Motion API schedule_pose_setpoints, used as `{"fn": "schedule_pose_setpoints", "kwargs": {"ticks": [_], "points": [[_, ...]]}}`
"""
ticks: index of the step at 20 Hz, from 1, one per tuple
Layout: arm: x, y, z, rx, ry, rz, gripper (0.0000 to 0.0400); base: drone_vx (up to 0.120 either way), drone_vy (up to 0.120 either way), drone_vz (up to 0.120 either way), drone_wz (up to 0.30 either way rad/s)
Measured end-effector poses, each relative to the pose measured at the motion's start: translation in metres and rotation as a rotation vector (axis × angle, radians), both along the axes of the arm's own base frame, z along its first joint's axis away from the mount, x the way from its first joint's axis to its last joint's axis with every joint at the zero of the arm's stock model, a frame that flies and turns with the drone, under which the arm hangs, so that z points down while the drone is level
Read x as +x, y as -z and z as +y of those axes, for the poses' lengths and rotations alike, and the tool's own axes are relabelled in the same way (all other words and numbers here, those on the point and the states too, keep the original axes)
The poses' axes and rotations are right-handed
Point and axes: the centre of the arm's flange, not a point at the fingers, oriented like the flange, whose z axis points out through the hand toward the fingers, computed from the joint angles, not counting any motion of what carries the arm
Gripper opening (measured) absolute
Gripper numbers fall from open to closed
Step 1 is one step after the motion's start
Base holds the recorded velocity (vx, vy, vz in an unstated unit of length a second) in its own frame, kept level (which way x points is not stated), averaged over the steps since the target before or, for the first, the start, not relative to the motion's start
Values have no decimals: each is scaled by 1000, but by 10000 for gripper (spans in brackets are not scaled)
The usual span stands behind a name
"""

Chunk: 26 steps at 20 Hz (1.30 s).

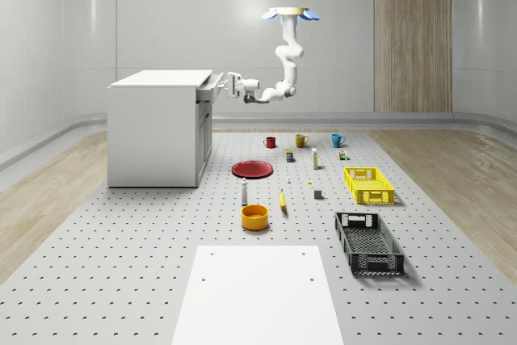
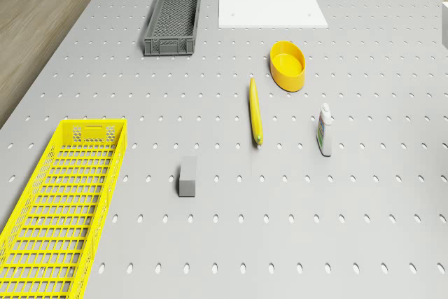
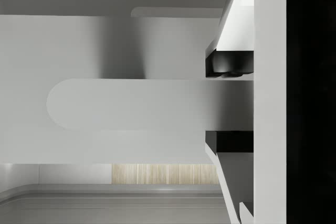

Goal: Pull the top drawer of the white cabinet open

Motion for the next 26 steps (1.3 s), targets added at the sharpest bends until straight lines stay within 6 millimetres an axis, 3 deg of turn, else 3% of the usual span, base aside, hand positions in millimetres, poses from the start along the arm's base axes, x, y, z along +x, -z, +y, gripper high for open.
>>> {"fn": "schedule_pose_setpoints", "kwargs": {"ticks": [14, 19, 26], "points": [[-1, 0, -56, -1, -5, 0, 117, 0, 0, 0, 0], [-2, 0, -69, 0, -5, 4, 241, 0, 32, 0, 0], [-2, 1, -75, 0, -6, 5, 294, 0, 74, 0, 0]]}}
